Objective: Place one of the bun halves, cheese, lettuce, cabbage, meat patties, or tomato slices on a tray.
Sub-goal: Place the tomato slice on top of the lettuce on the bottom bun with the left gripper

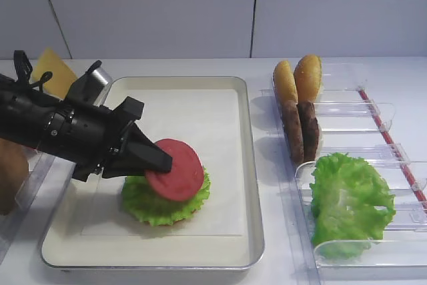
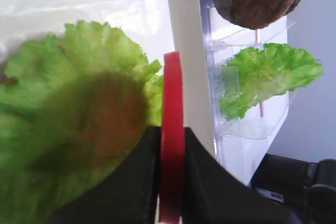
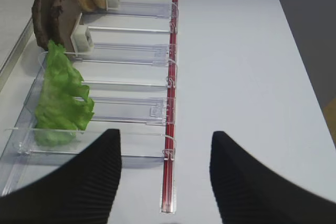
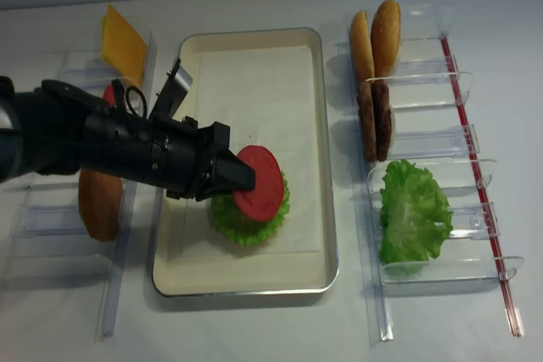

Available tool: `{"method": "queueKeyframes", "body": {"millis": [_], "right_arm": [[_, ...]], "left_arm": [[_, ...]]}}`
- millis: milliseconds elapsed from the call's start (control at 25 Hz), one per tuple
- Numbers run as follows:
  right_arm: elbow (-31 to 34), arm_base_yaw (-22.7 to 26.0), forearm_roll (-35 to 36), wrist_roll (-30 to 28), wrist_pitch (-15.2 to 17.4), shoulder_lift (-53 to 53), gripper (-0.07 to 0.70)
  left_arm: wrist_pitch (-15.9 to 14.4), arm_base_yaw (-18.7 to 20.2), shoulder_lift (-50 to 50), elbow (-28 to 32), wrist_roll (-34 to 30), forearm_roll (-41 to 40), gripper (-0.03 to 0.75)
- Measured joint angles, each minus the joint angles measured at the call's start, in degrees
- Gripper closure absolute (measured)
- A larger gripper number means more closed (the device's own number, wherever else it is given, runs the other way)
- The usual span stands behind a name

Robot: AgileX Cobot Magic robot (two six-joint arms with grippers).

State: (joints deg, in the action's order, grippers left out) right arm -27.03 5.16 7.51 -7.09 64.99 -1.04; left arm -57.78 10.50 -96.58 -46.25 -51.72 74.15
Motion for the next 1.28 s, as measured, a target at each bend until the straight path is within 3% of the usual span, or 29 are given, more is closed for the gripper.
{"method": "queueKeyframes", "body": {"millis": [320, 560, 760, 1280], "right_arm": [[0.0, 0.0, 0.0, 0.0, -0.1, 0.0, 0.217], [0.0, 0.0, 0.0, 0.0, -0.1, 0.0, 0.217], [0.0, 0.0, 0.0, 0.0, -0.1, 0.0, 0.217], [0.0, 0.0, 0.0, 0.0, -0.1, 0.0, 0.217]], "left_arm": [[1.8, 0.0, 0.0, 0.0, -0.2, -0.1, 0.667], [-1.9, 0.0, -0.1, 0.0, -0.2, -0.3, 0.667], [0.1, 0.0, -0.1, 0.0, 0.5, -3.5, 0.667], [1.0, 0.0, -2.9, 0.0, 0.8, -3.5, 0.667]]}}
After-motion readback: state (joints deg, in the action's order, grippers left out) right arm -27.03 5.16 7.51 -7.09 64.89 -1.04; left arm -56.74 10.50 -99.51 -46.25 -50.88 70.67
